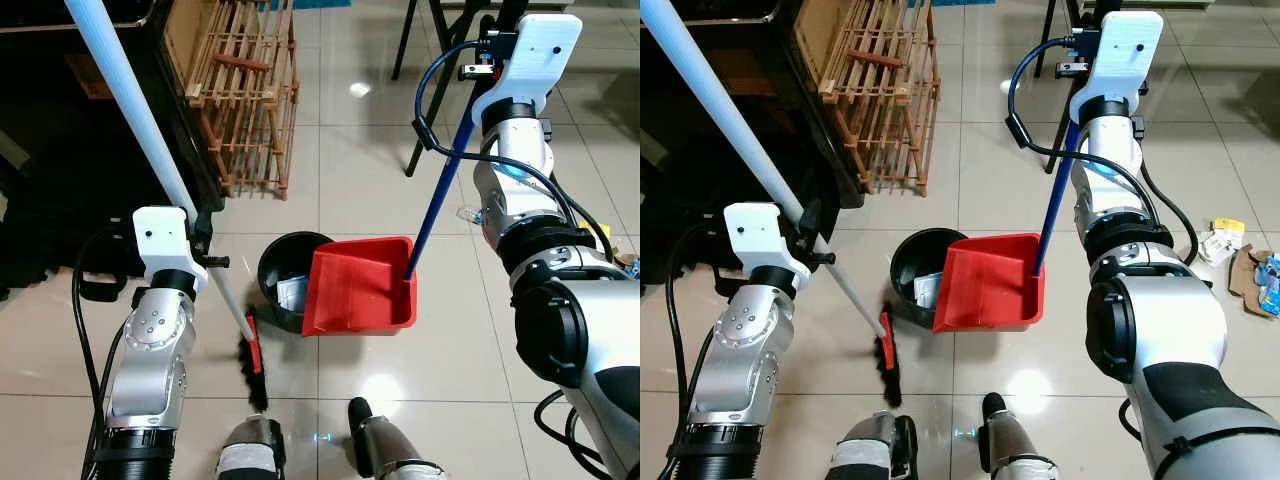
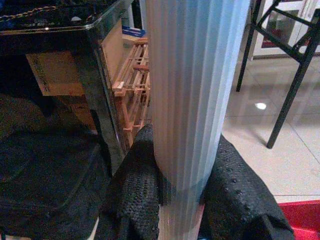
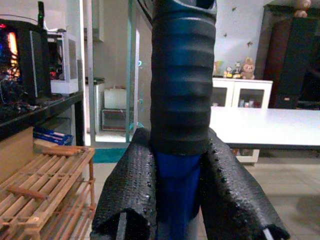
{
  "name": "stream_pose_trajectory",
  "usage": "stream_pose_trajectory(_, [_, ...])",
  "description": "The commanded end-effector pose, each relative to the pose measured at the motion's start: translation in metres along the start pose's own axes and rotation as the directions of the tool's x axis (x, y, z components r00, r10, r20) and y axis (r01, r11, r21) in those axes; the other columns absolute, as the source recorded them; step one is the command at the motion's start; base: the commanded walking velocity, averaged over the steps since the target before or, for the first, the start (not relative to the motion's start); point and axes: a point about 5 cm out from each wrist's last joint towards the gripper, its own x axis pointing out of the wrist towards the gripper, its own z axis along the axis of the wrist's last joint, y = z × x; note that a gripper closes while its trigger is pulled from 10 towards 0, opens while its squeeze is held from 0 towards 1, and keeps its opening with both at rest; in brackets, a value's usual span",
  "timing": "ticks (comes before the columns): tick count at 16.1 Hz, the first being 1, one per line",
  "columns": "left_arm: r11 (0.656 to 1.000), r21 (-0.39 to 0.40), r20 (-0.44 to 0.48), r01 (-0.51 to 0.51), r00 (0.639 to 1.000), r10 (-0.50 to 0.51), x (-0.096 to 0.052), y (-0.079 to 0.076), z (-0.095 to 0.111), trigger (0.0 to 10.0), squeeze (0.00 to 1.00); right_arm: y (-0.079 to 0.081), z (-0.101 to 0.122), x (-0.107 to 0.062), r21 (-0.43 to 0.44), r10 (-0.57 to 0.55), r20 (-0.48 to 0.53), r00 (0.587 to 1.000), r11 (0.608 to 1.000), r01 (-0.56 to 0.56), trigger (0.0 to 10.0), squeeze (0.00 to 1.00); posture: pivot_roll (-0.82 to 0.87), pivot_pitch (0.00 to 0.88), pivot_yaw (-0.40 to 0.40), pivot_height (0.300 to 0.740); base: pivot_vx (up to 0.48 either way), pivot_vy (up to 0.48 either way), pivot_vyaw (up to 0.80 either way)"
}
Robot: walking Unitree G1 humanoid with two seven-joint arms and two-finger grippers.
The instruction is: Sweep floor
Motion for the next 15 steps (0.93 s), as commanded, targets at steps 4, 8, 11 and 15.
stream_pose_trajectory(4, [1.0,-0.006,0.041,-0.003,0.999,0.003,0.002,0.001,0.008,10.0,0.0,0.006,0.014,0.005,0.003,0.038,0.072,0.997,0.999,-0.038,10.0,0.0,0.1,0.181,0.026,0.74,0.0,0.0,0.0])
stream_pose_trajectory(8, [1.0,-0.009,0.043,-0.006,0.999,0.006,0.002,0.001,0.009,10.0,0.0,0.01,0.028,0.012,0.055,0.043,0.135,0.99,0.997,-0.051,10.0,0.0,0.1,0.18,0.025,0.74,0.0,0.0,0.0])
stream_pose_trajectory(11, [1.0,-0.011,0.044,-0.006,0.999,0.006,0.002,0.001,0.009,10.0,0.0,0.01,0.035,0.015,0.074,0.037,0.155,0.987,0.996,-0.049,10.0,0.0,0.1,0.178,0.023,0.74,0.0,0.0,0.0])
stream_pose_trajectory(15, [1.0,-0.011,0.044,-0.003,0.999,0.004,0.003,0.001,0.009,10.0,0.0,0.007,0.039,0.017,0.075,0.032,0.173,0.984,0.996,-0.045,10.0,0.0,0.09,0.175,0.026,0.74,0.0,0.0,0.0])
